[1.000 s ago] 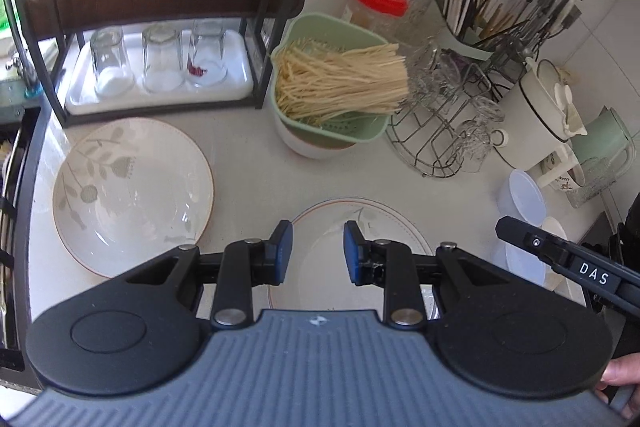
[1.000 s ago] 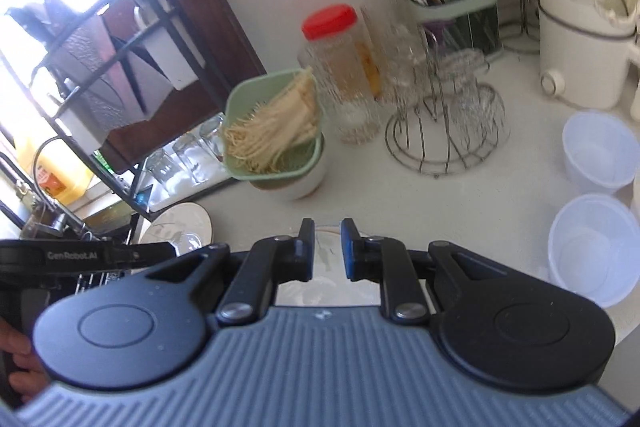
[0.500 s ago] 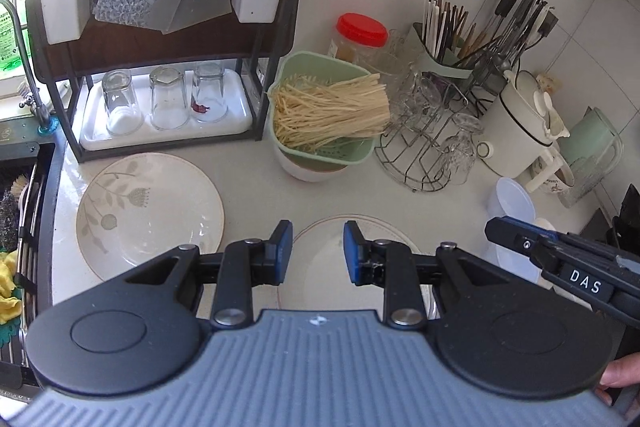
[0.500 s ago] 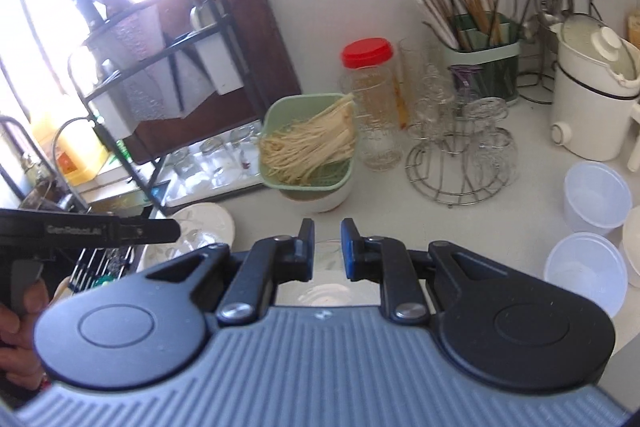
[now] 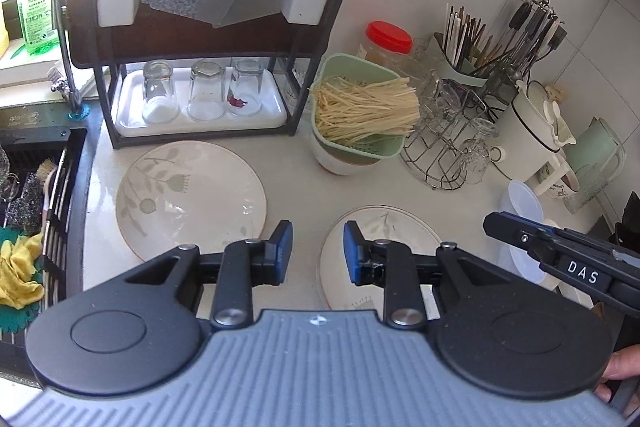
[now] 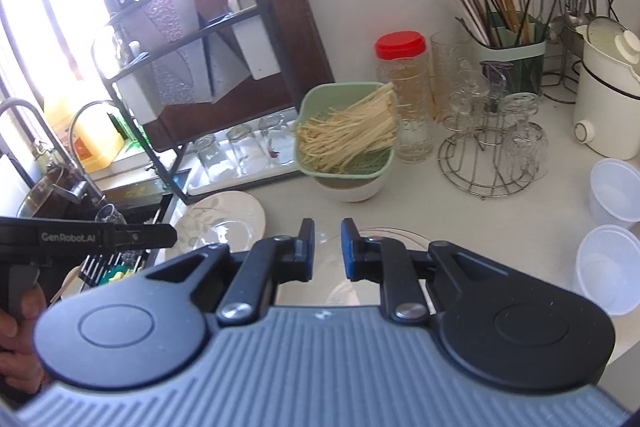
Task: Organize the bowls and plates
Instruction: 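Withdraw both grippers from the plate stack, then reach both grippers to the flat leaf plate rim and close on it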
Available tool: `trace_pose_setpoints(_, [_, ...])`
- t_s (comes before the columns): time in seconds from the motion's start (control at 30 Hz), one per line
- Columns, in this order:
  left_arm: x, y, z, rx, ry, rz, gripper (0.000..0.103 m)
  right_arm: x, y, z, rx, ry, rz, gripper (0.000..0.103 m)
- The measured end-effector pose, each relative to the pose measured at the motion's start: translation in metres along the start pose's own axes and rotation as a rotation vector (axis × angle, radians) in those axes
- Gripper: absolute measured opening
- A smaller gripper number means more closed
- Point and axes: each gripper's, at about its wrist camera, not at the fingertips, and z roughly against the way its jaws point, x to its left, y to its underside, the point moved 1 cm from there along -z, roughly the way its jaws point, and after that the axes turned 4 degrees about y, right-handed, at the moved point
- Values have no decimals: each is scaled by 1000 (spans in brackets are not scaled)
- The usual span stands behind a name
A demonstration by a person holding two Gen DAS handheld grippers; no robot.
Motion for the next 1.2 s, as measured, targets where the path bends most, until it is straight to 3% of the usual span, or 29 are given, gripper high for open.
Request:
trace_pose_setpoints(0.57, [47, 25, 47, -23, -36, 31, 34, 54, 22, 6, 8, -54, 17, 18])
trace_pose_setpoints(0.9, [83, 52, 64, 21, -97, 83, 34, 81, 47, -5, 103, -75, -3, 18])
trace_pose_setpoints(1.2, [100, 55, 45, 42, -118, 156, 37, 85, 41, -27, 180, -86, 45, 18])
